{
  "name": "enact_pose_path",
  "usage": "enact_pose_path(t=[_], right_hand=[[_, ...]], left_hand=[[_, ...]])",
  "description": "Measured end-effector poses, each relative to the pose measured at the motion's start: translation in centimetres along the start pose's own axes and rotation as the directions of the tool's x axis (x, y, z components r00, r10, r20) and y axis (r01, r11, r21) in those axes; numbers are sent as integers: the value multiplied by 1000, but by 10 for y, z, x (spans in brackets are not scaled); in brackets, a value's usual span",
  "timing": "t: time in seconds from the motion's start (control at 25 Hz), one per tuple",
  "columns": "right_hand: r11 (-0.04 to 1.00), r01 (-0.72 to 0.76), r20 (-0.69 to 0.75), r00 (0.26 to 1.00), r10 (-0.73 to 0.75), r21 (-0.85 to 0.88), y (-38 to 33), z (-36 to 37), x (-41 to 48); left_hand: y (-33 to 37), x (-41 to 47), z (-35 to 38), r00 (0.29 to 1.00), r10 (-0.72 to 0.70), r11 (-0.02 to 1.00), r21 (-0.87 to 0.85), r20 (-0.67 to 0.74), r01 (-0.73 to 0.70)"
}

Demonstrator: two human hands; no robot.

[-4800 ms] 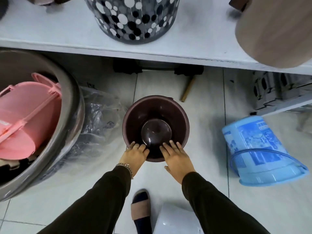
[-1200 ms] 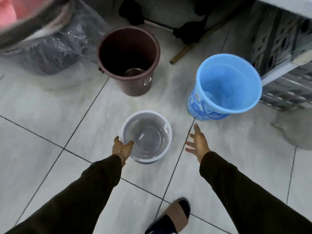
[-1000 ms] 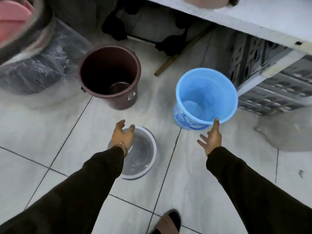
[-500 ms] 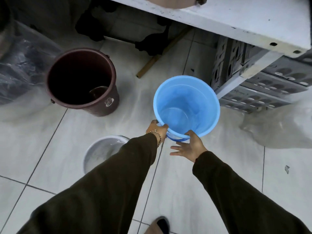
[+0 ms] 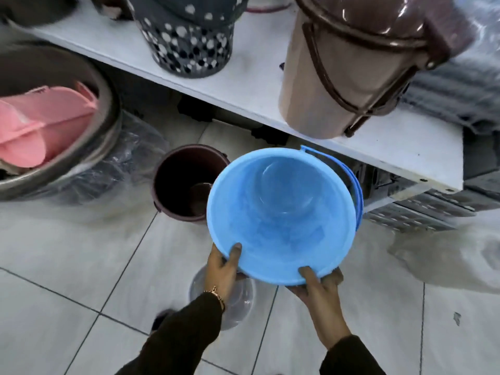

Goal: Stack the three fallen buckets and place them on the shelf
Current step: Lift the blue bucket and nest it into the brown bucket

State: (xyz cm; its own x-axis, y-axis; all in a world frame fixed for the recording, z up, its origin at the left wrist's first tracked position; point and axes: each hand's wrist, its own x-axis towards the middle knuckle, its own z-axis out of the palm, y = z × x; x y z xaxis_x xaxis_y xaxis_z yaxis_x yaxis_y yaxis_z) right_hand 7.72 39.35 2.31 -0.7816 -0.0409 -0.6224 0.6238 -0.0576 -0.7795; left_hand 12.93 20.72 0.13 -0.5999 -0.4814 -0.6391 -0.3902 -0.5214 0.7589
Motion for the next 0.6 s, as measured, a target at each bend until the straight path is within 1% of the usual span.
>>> enact_pose_path(t=[0.08,0.16,0.28,0.32,0.4,0.52,0.56,0.6], right_hand=[[999,26,4,1000,-26,-21,-23,54,-3],[999,18,38,999,-17,-28,-37,112,-6],[987,76,49,996,-69,-140,-39,189,0],[983,78,39,997,-72,-167,-37,207,4],[980,33,-8,999,-35,-196,-27,238,18],[971,-45,-119,993,17,-235,-7,268,50],[969,-81,-156,987,45,-232,0,275,62],[967,-118,-184,980,77,-227,9,278,75]], left_hand=[[39,6,-28,998,19,998,-64,-63,-24],[74,15,-60,992,40,994,-100,-120,-52],[108,38,-108,983,20,992,-123,-182,-43],[112,45,-118,982,-2,991,-132,-189,-23],[119,64,-137,983,-62,989,-143,-172,37],[122,110,-154,972,-205,977,-84,-117,196],[122,128,-156,958,-248,969,-33,-144,246],[121,146,-157,940,-274,958,26,-201,285]])
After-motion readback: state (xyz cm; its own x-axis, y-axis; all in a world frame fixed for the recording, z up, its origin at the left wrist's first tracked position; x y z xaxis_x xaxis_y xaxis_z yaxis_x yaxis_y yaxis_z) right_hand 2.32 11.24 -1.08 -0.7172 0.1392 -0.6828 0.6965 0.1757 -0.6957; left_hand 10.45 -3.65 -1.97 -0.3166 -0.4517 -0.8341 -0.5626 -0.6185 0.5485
